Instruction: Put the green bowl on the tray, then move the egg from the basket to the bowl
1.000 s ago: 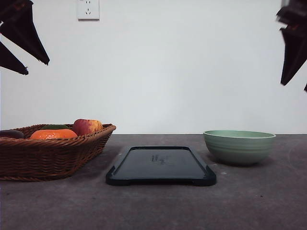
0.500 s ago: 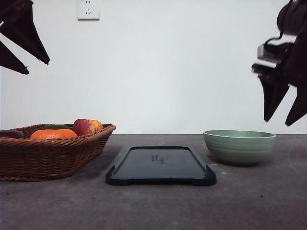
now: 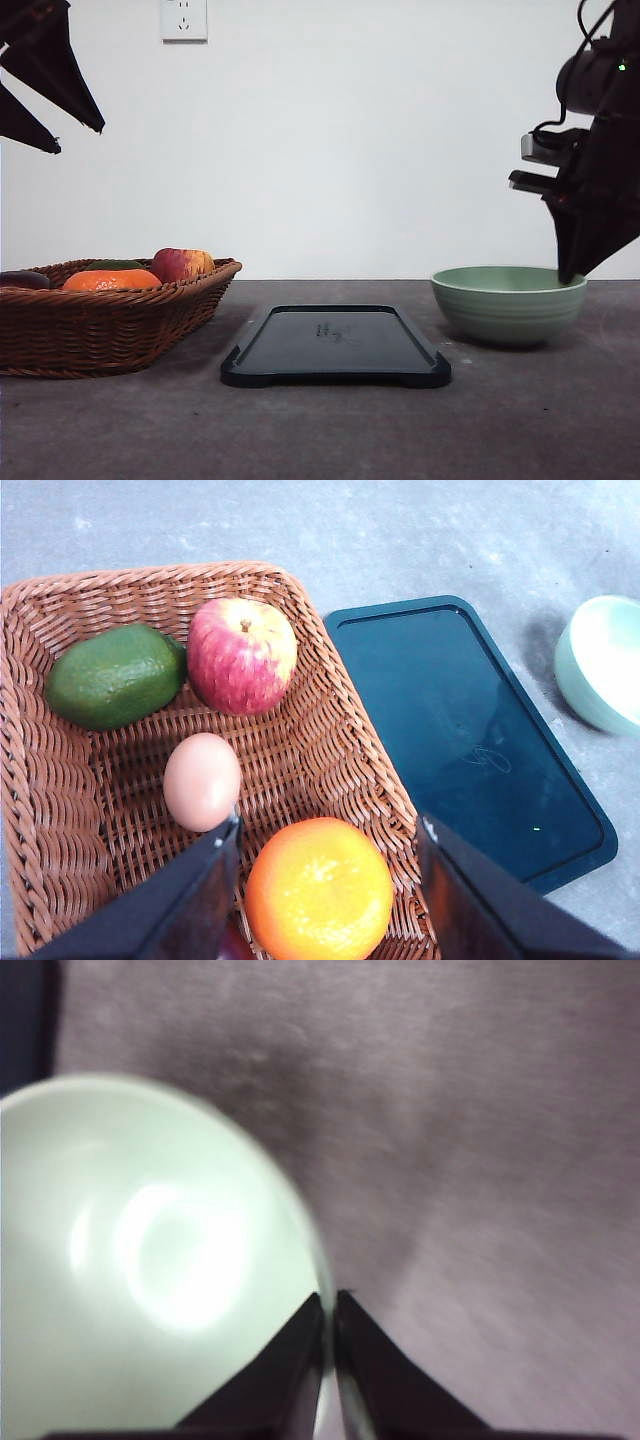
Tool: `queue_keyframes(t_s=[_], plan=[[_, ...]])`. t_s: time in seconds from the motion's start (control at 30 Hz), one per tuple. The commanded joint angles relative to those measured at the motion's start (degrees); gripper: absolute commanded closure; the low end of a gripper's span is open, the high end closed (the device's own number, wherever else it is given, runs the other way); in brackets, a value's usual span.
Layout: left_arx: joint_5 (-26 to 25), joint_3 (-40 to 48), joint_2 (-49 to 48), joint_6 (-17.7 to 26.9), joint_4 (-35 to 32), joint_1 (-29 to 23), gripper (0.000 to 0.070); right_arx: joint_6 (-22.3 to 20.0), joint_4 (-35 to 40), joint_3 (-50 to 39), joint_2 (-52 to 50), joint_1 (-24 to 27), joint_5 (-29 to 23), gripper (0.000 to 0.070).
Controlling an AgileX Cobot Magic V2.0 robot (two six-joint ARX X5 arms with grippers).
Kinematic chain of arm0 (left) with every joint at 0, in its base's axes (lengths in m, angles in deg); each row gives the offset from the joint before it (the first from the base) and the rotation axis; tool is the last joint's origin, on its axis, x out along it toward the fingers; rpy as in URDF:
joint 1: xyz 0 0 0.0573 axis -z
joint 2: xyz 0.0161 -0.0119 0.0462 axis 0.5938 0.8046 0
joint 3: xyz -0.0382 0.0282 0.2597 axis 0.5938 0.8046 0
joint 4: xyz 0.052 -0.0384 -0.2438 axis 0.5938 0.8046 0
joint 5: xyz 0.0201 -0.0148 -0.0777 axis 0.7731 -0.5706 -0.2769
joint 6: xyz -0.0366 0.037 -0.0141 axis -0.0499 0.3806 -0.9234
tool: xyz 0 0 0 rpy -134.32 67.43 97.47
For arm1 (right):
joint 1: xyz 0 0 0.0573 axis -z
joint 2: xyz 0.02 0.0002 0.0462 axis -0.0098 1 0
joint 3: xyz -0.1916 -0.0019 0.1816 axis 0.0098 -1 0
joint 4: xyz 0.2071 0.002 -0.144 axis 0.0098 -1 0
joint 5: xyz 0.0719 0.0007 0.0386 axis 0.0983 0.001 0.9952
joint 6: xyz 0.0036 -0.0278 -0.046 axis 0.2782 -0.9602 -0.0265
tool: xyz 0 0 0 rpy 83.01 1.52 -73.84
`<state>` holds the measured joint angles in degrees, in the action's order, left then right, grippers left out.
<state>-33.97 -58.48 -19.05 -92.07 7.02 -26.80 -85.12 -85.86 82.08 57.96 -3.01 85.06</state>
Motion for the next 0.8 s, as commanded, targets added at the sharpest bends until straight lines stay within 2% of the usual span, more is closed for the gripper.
queue_keyframes(t_s=[0.0,0.23,0.4,0.5,0.77], plan=[[-0.11,-1.03,0.48,0.40,-0.63,0.15,0.0350,-0.79,-2.75,4.05,1.03,-0.04,-0.25,0.0700],[-0.11,-1.03,0.48,0.39,-0.63,0.15,0.0350,-1.19,-17.60,17.39,1.03,-1.95,-0.10,0.0700],[-0.11,-1.03,0.48,0.40,-0.63,0.15,0.0350,-1.17,-22.32,23.44,1.17,-5.94,0.44,0.0700],[-0.11,-1.03,0.48,0.42,-0.63,0.15,0.0350,-0.54,-21.90,24.64,1.64,-8.96,2.36,0.0700],[-0.13,-1.03,0.48,0.37,-0.59,0.15,0.0350,2.30,-14.72,24.84,5.58,-17.38,2.33,0.0700]])
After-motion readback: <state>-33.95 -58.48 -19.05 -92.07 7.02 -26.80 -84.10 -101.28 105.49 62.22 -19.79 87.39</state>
